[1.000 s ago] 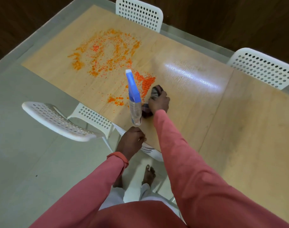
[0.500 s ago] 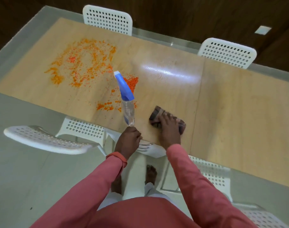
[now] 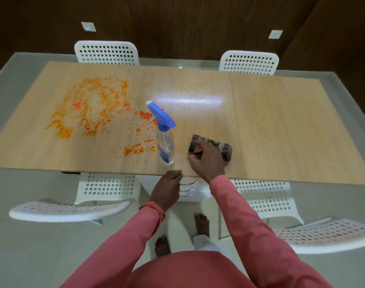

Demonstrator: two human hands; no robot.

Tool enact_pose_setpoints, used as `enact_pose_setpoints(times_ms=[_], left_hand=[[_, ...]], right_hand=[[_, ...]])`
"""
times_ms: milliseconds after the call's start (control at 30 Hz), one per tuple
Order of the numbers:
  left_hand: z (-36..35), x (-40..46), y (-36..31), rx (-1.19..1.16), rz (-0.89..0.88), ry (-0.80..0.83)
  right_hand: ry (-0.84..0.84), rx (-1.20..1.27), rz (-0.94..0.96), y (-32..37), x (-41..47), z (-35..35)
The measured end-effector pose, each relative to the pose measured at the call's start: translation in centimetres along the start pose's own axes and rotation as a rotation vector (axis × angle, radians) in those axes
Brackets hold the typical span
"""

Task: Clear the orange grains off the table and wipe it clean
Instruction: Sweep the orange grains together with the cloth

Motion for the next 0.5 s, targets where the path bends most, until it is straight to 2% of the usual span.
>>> enact_pose_setpoints(times_ms=[67,167,367,500], left_hand=[[-0.1,-0.2,0.2,-0.015,-0.013,0.027],[-0.1,-0.4,0.4,-0.027,-0.018,0.079],[0.5,-0.5,0.6,0.068,0.055,0.188],[0.0,-0.5,1.0,0.038,0.007,0.180]], right_hand=[[0.084,0.123,-0.007,2.0,-0.5,-1.7],[0.206,0.196,-0.118,4.0,0.2,-5.5],[-0.031,0.236,-0.279,4.8,1.6,-6.5],[-0.165,0.227,-0.317,3.5,0.1,-3.8]])
Point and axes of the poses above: each hand's wrist, its own x-axis towards the middle knuckle, its own z-axis out of the back of the hand, y = z × x, the point moved 7 cm from there along x, towards the middle knuckle, and after that the axes turned 4 degrees about z, right-handed, at the moved point
